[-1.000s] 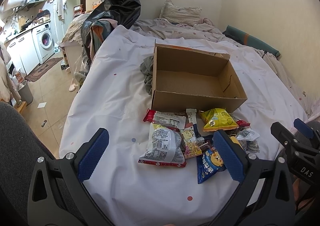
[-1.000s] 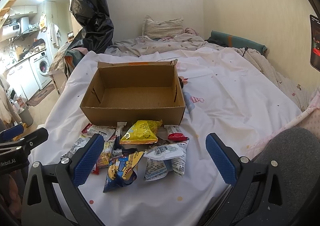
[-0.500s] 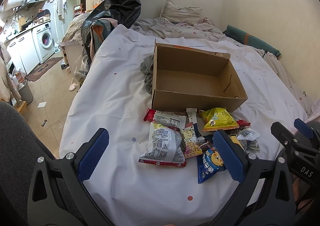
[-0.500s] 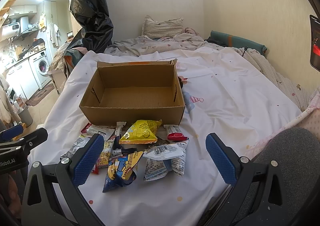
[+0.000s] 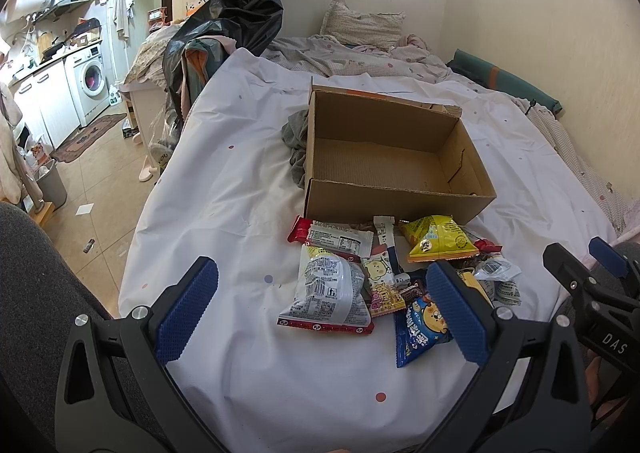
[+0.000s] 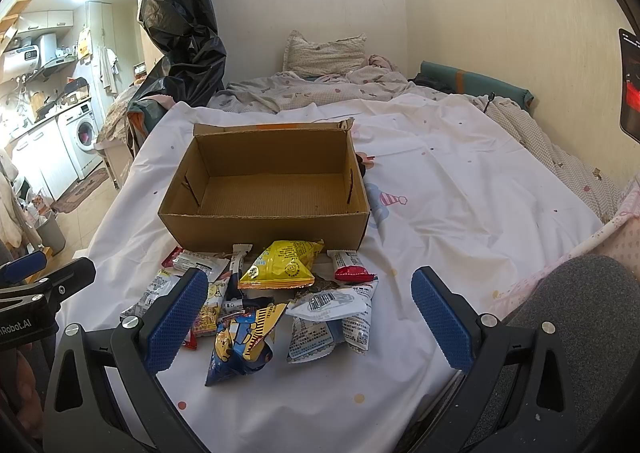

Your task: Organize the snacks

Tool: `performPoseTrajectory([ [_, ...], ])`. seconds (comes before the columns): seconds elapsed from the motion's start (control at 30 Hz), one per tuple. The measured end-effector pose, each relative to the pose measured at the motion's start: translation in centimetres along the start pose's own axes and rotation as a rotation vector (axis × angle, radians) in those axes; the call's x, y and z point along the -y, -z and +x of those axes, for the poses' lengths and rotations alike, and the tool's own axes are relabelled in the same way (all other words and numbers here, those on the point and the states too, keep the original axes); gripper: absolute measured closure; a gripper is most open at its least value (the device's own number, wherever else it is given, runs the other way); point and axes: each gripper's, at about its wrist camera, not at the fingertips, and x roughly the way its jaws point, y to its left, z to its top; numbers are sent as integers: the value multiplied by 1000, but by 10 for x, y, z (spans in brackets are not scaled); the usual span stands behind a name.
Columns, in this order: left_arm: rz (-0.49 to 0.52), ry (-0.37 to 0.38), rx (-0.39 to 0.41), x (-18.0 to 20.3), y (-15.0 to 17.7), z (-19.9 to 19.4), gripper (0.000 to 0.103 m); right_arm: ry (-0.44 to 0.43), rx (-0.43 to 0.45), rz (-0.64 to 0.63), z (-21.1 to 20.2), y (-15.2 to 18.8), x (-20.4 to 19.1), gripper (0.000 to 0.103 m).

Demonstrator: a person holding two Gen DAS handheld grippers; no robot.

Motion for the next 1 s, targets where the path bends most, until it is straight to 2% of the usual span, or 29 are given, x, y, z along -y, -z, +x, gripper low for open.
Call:
performPoseTrajectory([
  [0.5,0,-1,-2,0,0,0,0,-2,-1,2,0,0,0,0],
  [0.6,-14,-10,-22,-5,-2,1,0,-19,-4,44,-1,-4,8,0],
  [0.77,-34,-110,-103,-26,-21,16,0,-62,-43,173,6,-17,33,0],
  [0.87,-74,-113,-174,-41,-34,35,0,-66,-65,214,16,-25,45,0],
  [1.0,-100,-88,-366,-44,-35,76,0,-68,-91,269,29,-29,58,0],
])
